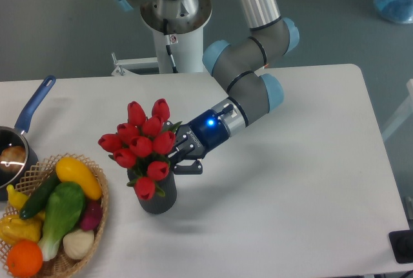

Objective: Insert the flowers into the vase
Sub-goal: 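Push the tulip stems deeper into the vase and settle them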

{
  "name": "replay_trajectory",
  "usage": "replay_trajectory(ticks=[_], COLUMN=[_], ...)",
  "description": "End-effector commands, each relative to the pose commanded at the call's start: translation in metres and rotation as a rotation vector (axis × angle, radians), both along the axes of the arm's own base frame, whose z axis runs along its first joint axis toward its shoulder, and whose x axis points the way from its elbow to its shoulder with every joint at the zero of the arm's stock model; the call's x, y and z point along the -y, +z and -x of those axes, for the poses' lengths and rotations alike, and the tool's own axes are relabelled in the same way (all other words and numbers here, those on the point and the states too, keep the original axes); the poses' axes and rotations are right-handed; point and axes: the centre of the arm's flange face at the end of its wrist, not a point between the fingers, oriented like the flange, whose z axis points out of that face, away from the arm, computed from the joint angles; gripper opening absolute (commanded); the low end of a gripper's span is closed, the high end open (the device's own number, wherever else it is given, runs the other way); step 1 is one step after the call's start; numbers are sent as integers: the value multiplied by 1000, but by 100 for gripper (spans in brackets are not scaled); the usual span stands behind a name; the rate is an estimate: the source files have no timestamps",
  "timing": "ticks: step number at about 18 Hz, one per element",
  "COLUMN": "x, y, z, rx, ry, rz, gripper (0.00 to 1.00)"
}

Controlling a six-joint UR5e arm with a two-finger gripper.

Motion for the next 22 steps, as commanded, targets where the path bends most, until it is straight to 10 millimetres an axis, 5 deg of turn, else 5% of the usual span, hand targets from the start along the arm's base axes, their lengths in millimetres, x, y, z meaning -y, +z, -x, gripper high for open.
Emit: replay_trajectory(ticks=[15, 22], x=[1, 2], y=[1, 2], z=[1, 2], rx=[-7, -10], ry=[1, 4], rz=[-4, -8], gripper=[42, 73])
